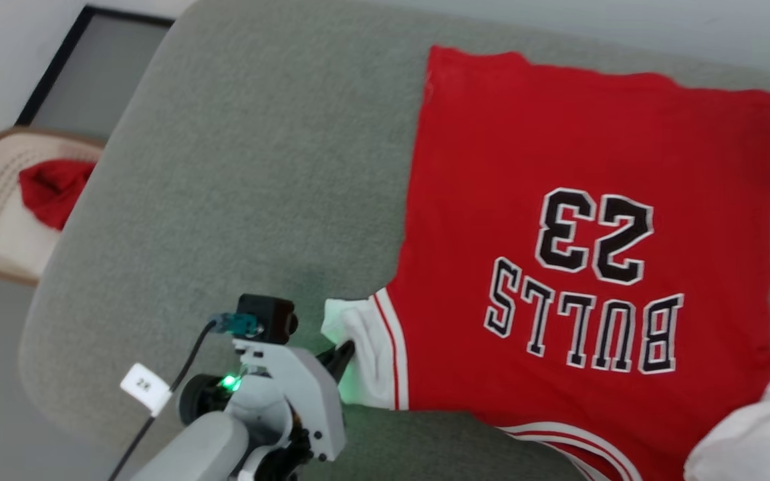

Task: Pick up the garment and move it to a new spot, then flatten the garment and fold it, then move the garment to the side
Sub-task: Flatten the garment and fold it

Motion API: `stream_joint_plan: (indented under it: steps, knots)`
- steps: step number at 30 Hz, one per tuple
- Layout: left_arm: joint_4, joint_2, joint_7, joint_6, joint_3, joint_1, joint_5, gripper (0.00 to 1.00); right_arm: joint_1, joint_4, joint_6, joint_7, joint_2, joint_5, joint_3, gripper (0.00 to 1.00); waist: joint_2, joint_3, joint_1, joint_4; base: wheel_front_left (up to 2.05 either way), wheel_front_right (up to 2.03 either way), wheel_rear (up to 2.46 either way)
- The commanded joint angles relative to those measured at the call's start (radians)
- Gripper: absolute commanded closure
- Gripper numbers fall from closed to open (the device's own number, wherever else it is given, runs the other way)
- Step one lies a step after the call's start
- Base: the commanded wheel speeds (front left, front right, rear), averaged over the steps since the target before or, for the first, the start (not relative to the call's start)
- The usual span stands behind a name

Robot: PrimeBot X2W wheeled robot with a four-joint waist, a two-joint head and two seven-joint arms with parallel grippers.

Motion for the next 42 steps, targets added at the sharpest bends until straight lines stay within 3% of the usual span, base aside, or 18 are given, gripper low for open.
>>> stream_joint_plan:
  steps: [1, 12, 22, 23, 24, 35, 42]
  knots:
    - [0.016, -0.018, -0.007, -0.014, -0.006, -0.023, 0.01, 1.0, -0.047, 0.044, -0.001, 0.057, 0.002, 0.011, 0.018, 0.0, 0.0, 0.079, 0.0, 0.079, 0.0, 0.0, 0.0]
    - [0.106, -0.101, -0.036, -0.082, -0.039, -0.096, 0.01, 1.0, -0.231, 0.319, -0.001, 0.307, 0.004, -0.074, 0.0, 0.0, 0.0, 0.143, 0.0, 0.158, 0.0, 0.0, 0.0]
    - [0.175, -0.129, -0.057, -0.11, -0.046, -0.109, 0.0, 1.0, -0.244, 0.542, -0.001, 0.449, 0.025, -0.243, -0.115, 0.0, 0.0, 0.161, 0.0, 0.183, 0.0, 0.0, 0.0]
    - [0.179, -0.131, -0.058, -0.111, -0.047, -0.11, -0.001, 1.0, -0.248, 0.551, -0.001, 0.445, 0.025, -0.262, -0.132, 0.59, 0.0, 0.162, 0.0, 0.185, 0.0, 0.0, 0.0]
    - [0.184, -0.132, -0.059, -0.113, -0.047, -0.111, -0.003, 1.0, -0.252, 0.558, -0.001, 0.44, 0.028, -0.278, -0.143, 1.0, 0.0, 0.162, 0.0, 0.186, 0.0, 0.0, 0.0]
    - [0.222, -0.122, -0.074, -0.103, -0.031, -0.106, -0.011, 1.0, -0.259, 0.554, -0.001, 0.395, 0.074, -0.416, -0.28, 1.0, 0.0, 0.143, 0.0, 0.147, 0.0, 0.0, 0.0]
    - [0.227, -0.092, -0.075, -0.084, -0.012, -0.093, -0.017, 1.0, -0.19, 0.475, -0.001, 0.391, 0.121, -0.337, -0.245, 1.0, 0.0, 0.097, 0.0, 0.081, 0.0, 0.0, 0.0]
